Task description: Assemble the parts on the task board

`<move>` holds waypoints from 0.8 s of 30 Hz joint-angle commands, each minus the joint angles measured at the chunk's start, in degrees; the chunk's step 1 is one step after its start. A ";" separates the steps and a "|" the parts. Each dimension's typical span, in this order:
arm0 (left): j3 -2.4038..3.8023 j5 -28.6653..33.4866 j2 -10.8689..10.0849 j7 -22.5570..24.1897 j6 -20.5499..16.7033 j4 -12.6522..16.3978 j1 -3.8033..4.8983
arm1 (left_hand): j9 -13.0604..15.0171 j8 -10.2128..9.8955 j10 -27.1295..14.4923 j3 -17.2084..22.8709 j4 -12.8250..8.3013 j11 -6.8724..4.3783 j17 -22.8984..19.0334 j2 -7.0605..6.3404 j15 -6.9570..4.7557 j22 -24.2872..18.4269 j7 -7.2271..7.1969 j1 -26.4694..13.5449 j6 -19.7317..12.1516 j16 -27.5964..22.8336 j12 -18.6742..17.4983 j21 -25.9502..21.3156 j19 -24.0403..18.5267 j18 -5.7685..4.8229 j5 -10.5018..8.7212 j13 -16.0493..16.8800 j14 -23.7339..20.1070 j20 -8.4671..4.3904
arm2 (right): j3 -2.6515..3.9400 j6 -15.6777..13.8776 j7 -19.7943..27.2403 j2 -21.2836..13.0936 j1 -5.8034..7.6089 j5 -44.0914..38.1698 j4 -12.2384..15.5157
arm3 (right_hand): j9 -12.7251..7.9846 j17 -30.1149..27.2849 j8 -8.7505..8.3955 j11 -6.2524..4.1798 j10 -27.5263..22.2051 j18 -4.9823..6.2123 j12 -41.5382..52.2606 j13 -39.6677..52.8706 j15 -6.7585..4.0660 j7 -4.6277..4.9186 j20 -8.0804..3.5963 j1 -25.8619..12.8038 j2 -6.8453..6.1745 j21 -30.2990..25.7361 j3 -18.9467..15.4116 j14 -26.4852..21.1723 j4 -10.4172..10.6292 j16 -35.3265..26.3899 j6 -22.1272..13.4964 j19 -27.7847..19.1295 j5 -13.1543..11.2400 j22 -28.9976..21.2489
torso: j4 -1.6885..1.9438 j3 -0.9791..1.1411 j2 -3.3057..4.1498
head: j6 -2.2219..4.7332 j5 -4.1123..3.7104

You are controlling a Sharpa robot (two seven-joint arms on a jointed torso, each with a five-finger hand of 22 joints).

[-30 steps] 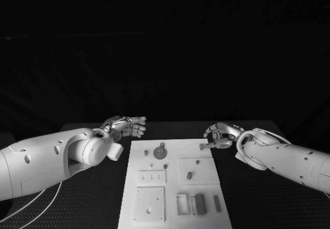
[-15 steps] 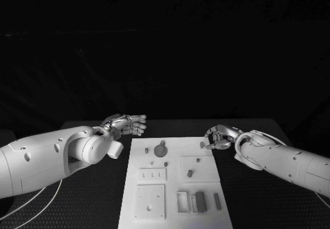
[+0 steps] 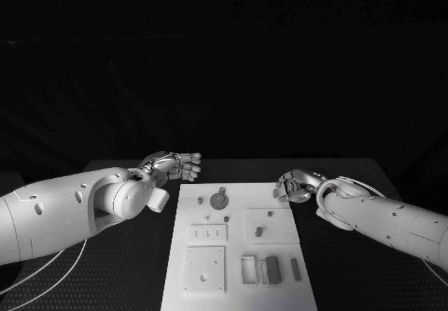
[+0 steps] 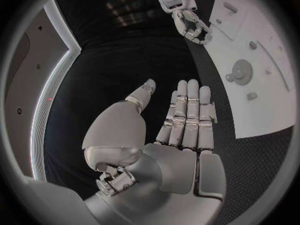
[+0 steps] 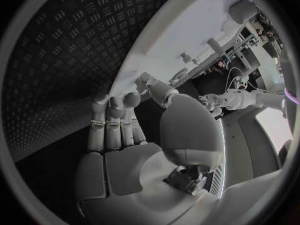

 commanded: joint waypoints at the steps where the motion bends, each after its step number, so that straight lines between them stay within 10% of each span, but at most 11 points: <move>1: 0.03 -0.31 0.00 0.56 0.99 0.16 0.06 | 0.06 -0.23 -0.24 0.08 -0.28 0.11 0.10 -0.16 0.05 -0.09 0.33 -0.56 -0.04 -0.21 -0.37 0.19 -0.56 0.90 -0.20 0.01 -0.19 -0.03 | 0.01 1.37 0.56 0.14 -0.10 -0.76 0.19 | 0.26 0.00 0.63 -0.31 0.19 0.80 0.11 -0.03 -0.37 0.00 0.03 0.15 0.39 -0.02 0.32 -0.11 -0.07 0.27 1.00 -0.16 -0.28 0.69 | -0.10 -0.03 -0.09 | -0.21 0.07; 24: 0.04 -0.33 0.01 0.50 1.13 0.15 0.06 | 0.09 -0.26 -0.22 0.12 -0.29 0.12 0.12 -0.12 0.06 -0.10 0.35 -0.72 -0.04 -0.23 -0.41 0.20 -0.57 0.90 -0.21 0.03 -0.18 -0.02 | 0.00 0.76 0.38 0.89 -0.30 -1.17 0.11 | 1.05 0.10 2.58 -0.06 0.52 0.80 0.40 0.04 -0.26 0.27 -0.10 0.01 1.20 0.29 0.57 0.00 -0.22 0.62 4.38 -0.02 -0.31 0.82 | -0.02 0.02 -0.11 | -0.41 0.13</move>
